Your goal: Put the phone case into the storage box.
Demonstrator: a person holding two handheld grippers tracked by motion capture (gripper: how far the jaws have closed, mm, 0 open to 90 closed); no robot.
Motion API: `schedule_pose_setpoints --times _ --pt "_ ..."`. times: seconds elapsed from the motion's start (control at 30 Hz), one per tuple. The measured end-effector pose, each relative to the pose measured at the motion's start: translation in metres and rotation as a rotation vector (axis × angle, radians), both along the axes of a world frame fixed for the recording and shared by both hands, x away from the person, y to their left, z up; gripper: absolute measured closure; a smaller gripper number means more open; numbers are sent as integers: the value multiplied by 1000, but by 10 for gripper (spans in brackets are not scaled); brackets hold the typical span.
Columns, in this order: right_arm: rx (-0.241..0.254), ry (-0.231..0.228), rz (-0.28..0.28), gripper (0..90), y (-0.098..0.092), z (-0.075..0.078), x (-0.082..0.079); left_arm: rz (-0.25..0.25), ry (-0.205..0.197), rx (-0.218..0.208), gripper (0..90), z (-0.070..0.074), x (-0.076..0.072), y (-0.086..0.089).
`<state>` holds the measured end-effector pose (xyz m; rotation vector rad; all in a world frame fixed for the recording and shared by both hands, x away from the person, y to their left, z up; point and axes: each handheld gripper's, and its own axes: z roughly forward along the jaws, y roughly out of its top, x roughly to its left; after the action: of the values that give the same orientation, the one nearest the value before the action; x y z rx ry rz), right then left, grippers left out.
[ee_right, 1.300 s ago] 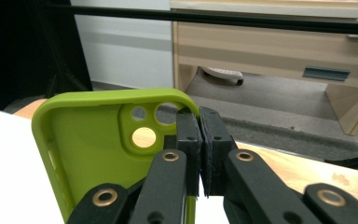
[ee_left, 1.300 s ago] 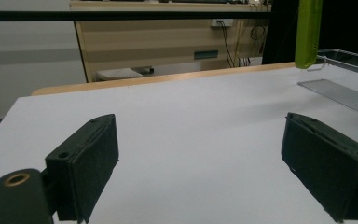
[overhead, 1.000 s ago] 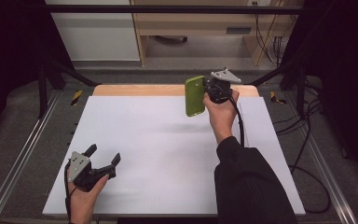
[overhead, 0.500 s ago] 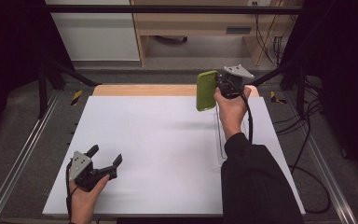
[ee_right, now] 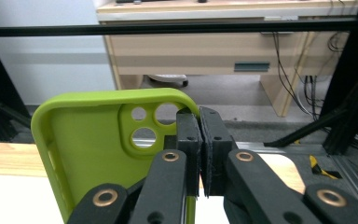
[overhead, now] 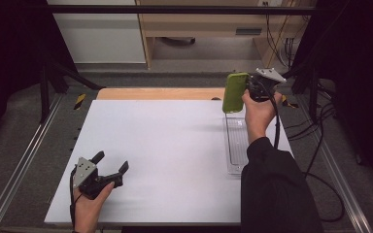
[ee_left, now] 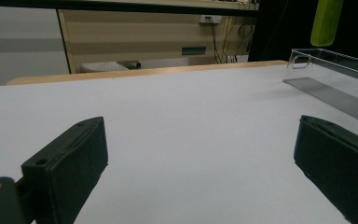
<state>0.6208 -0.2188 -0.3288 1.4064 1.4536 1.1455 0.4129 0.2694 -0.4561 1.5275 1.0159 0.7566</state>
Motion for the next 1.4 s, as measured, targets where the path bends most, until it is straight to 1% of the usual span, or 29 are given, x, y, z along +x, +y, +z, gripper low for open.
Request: schedule_pose_setpoints --times 0.13,0.23,0.27,0.33,0.37,0.6,0.73,0.83,1.13,1.23,1.4 --pt "6 5 -21 882 -11 -3 -1 -5 3 4 22 0 0 -1" --pt "6 9 -29 882 -15 -5 -2 -6 4 4 22 -1 1 -1" --pt "7 14 -40 882 -19 -7 -2 -3 3 12 22 -1 0 -1" --pt "7 15 -43 882 -20 -7 -2 -6 2 13 22 -1 0 -1" --pt "12 18 -53 882 -24 -9 -2 -10 5 8 22 -1 1 -1" --pt "21 32 -73 882 -32 -17 -2 -12 4 8 23 -1 0 -2" --pt "23 38 -79 881 -33 -19 -3 -11 3 5 23 -1 0 -2" --pt "20 40 -72 881 -33 -21 -3 -7 -4 8 22 -1 0 -1" --pt "21 45 -69 881 -32 -26 -2 -13 -3 3 22 -1 0 -1" --pt "19 57 -66 881 -31 -30 -2 -12 -3 4 22 0 0 -1" --pt "18 60 -66 881 -29 -31 -2 -8 -2 2 22 0 0 0"
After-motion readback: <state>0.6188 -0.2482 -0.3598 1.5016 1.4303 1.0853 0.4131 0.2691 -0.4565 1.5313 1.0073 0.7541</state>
